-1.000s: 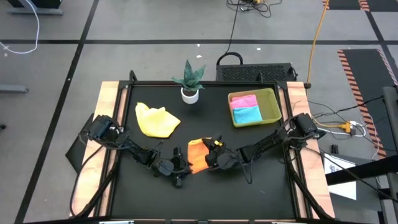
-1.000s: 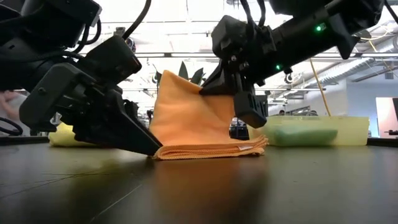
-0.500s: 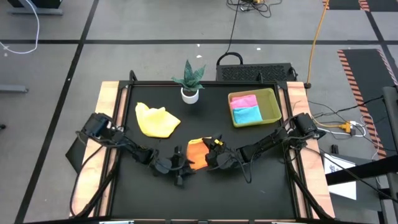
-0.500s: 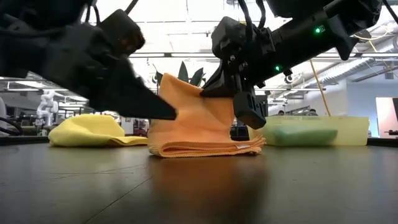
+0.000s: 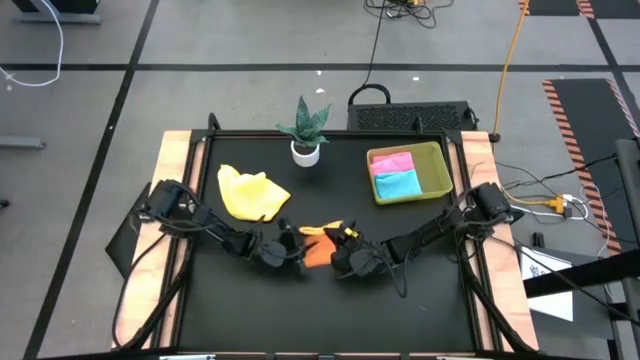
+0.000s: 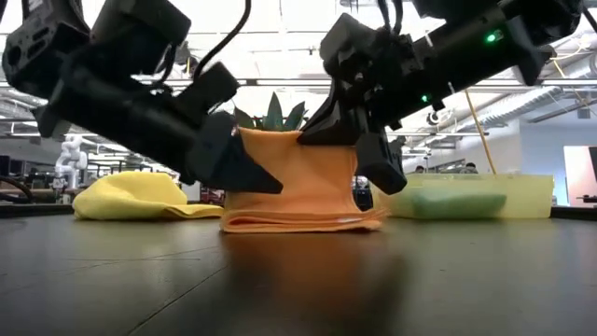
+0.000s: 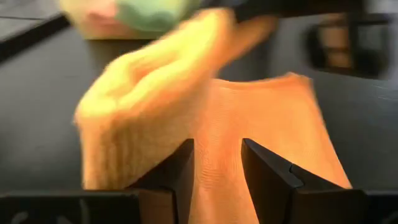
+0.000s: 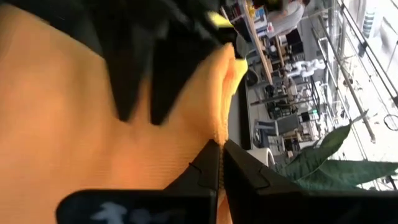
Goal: Fold microfiber towels
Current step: Fold the orange microfiber cloth
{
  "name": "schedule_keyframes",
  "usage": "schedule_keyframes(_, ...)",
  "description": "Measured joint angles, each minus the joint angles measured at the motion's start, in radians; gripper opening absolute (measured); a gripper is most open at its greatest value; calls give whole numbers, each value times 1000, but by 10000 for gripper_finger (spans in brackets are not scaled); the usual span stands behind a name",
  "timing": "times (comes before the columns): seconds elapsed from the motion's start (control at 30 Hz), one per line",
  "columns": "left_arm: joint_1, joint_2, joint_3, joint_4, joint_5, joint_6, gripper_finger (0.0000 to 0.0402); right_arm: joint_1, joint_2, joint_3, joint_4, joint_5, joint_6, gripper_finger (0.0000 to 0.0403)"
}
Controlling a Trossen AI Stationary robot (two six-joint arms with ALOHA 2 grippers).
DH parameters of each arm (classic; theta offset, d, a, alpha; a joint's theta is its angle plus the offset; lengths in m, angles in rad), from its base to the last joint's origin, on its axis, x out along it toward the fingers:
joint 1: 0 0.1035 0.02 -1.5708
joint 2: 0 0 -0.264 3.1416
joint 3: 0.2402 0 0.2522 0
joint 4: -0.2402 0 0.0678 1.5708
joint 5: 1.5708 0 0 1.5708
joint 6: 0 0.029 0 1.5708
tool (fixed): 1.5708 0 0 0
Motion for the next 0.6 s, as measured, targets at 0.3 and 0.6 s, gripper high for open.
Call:
schedule_keyframes(0.3,-29,22,-1,54,-68,-23,133,44,0,0,4,4,-7,4)
schedule_keyframes(0.6,-38,21,1,94,48,13,133,37,0,0,4,6,-13,4)
